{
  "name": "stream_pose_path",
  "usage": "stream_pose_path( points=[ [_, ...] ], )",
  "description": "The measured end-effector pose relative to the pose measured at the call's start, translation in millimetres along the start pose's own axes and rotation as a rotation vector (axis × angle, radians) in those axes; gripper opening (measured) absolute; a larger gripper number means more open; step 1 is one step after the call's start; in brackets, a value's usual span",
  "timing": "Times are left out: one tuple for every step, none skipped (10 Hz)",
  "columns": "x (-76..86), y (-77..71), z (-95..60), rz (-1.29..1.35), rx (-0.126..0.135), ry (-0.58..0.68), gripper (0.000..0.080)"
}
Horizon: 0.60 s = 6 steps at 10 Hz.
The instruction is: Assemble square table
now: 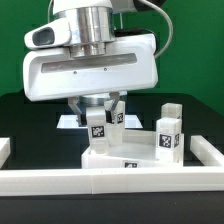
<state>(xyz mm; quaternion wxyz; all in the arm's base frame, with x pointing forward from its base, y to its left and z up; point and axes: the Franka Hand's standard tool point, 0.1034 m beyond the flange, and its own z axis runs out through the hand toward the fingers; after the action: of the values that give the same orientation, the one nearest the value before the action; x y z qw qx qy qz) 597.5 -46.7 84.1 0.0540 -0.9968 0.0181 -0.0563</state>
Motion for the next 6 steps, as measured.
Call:
stream_pose_path(
  points=[
    [0.1, 0.1, 0.0, 0.063, 0.001, 0.001, 0.0289],
    [-0.1, 1.1, 0.1, 0.169, 0.004, 0.015, 0.0289],
    [-0.5, -1.2, 0.8, 0.283, -0.002, 0.037, 0.0289],
    [-0.2, -3.8, 1.0, 0.362, -0.004, 0.056, 0.0291],
    [-0.3, -9.0, 2.1, 0.492, 0.002, 0.065, 0.0291],
    [0.0, -15.0, 2.8, 0.592, 0.005, 0.067, 0.0291]
  ],
)
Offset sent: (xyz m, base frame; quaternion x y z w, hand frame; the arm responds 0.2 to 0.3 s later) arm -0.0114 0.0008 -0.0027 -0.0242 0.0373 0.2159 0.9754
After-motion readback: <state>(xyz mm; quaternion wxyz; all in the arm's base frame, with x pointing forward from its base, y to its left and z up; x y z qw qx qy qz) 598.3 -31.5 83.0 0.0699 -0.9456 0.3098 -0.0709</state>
